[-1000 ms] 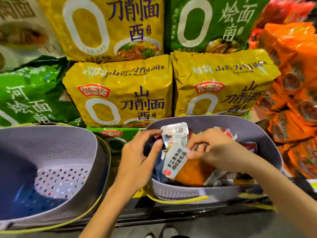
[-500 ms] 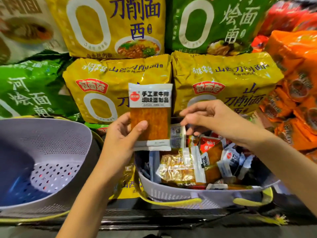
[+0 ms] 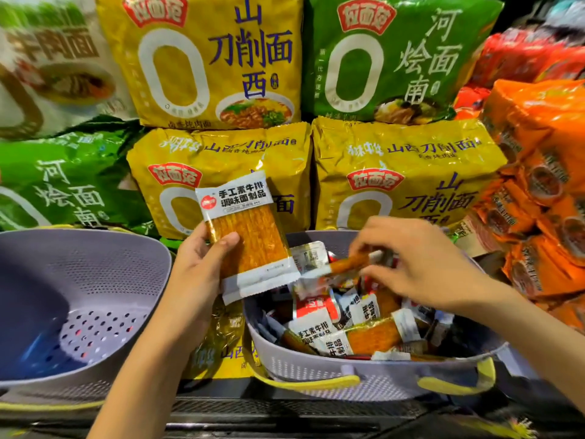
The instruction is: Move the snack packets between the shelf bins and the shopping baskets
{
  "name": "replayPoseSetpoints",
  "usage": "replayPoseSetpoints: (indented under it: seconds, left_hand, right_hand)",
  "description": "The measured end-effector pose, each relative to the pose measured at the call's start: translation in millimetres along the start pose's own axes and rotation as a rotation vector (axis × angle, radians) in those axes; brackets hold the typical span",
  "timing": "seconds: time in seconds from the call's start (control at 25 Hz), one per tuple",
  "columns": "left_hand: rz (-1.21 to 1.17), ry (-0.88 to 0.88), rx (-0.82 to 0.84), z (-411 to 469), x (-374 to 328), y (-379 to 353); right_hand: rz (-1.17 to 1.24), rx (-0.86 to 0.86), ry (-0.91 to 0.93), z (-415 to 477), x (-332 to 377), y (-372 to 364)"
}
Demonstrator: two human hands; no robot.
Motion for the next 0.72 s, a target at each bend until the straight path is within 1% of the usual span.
replayPoseSetpoints:
  seconds: [0.08,0.16,0.24,0.28,0.36,0.4,0.44,0.48,0.56,0.6,0.64,0.72]
  left_hand:
    - [-0.014,-0.005,0.011,1,-5,-1]
    - [-0.016,0.008,0.062,3,-8,-7]
    - [0.005,0.072,0.172,5,-5,-23]
    - [0.009,0.126,0.234,4,0,-33]
    - [-0.043,0.245,0.346,-1,7,-53]
    - [-0.052,0.275,0.407,-4,9,-62]
    - [-0.008,0.262,0.463,-6,12,-68]
    - [0.035,0.237,0.484,-8,15,-71]
    - [0.093,0.191,0.418,-5,15,-65]
    - [0.117,0.177,0.379,-2,15,-59]
    - [0.144,0.171,0.363,0,13,-57]
    - [0.216,0.153,0.393,4,10,-57]
  right_hand:
    - [-0.044,-0.314,0.218,-14,3,36]
    - [-0.036,-0.497,0.316,-28,2,55]
    - [-0.001,-0.561,0.387,-32,7,62]
    - [0.012,-0.552,0.446,-32,14,60]
    - [-0.036,-0.534,0.577,-30,31,53]
    - [-0.052,-0.524,0.615,-27,33,48]
    - [-0.034,-0.498,0.609,-22,30,42]
    - [-0.036,-0.466,0.595,-17,25,35]
    - [-0.096,-0.415,0.550,-12,16,25]
    - [-0.059,-0.365,0.505,-9,8,23]
    - [0.072,-0.310,0.405,-5,2,26]
    - [0.485,-0.207,0.064,6,-18,27]
Point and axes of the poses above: each hand's wrist, its own z-axis towards the middle knuckle, its own y-axis out of the back of the hand, x = y × z, the point moved 7 cm from there along z, towards the middle knuckle
